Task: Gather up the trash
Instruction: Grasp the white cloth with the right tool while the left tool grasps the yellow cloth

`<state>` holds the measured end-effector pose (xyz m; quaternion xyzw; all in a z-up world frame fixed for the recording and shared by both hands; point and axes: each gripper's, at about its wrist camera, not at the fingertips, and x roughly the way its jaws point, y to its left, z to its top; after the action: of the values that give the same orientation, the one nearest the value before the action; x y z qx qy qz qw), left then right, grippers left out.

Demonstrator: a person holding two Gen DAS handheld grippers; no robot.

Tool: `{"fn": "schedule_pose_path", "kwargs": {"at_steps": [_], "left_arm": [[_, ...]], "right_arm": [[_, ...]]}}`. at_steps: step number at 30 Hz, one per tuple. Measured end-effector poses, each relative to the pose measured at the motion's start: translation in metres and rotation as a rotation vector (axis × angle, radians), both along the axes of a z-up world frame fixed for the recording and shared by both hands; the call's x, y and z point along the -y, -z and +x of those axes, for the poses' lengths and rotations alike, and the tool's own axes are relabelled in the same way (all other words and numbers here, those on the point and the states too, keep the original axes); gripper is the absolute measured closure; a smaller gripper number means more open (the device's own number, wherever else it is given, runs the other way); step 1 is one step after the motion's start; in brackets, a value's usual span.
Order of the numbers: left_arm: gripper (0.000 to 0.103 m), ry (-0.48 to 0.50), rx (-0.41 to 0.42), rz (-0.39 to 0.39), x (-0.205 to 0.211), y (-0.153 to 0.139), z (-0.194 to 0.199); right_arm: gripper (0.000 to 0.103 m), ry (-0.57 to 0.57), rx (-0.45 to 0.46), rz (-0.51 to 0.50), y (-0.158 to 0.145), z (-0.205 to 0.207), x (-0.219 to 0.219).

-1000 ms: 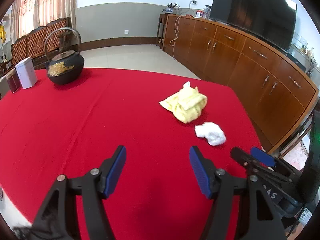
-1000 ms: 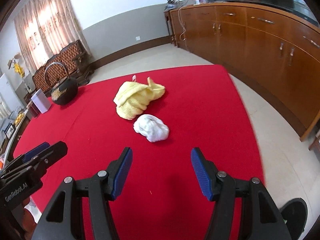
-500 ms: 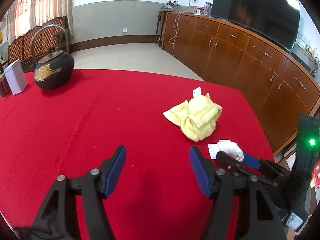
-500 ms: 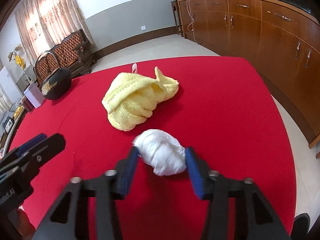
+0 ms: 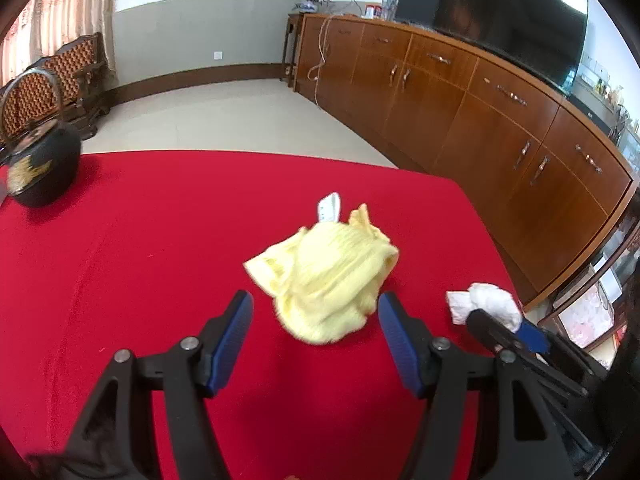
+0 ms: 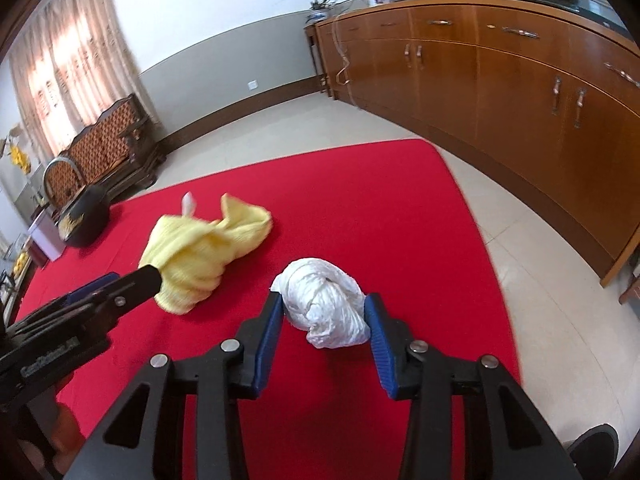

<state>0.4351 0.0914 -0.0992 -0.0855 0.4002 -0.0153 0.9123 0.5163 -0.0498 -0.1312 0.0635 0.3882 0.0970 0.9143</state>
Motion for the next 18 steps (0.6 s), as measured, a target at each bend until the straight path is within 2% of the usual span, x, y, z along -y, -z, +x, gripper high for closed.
{"fn": "schedule_pose_path", "kwargs": {"at_steps": [6,9,11,12,13,16,18], "left_arm": [[0.036,-0.002,-0.04,0.011,0.007,0.015,0.016],[0.036,-0.008,-0.056,-0.016,0.004,0.021,0.019],[0.045,-0.005,-0.051,-0.04,0.002,0.023,0.017],[0.056,0.0,-0.043,-0.042,0.002,0.022,0.015],[0.06,0.002,-0.039,-0.038,0.002,0.02,0.013],[0.068,0.01,-0.025,-0.042,0.004,0.017,0.002],[0.07,0.021,-0.02,-0.046,0.004,0.014,-0.006]], "right_arm": [[0.059,0.029,-0.015,0.002,0.001,0.013,0.007],[0.059,0.024,-0.038,0.004,0.006,0.019,0.008],[0.059,0.021,-0.058,0.01,0.01,0.022,0.008],[0.059,0.021,-0.063,0.014,0.011,0.023,0.008],[0.059,0.021,-0.067,0.019,0.012,0.023,0.008],[0.059,0.018,-0.056,0.023,0.011,0.02,0.007],[0.059,0.011,-0.049,0.031,0.007,0.016,0.006]]}}
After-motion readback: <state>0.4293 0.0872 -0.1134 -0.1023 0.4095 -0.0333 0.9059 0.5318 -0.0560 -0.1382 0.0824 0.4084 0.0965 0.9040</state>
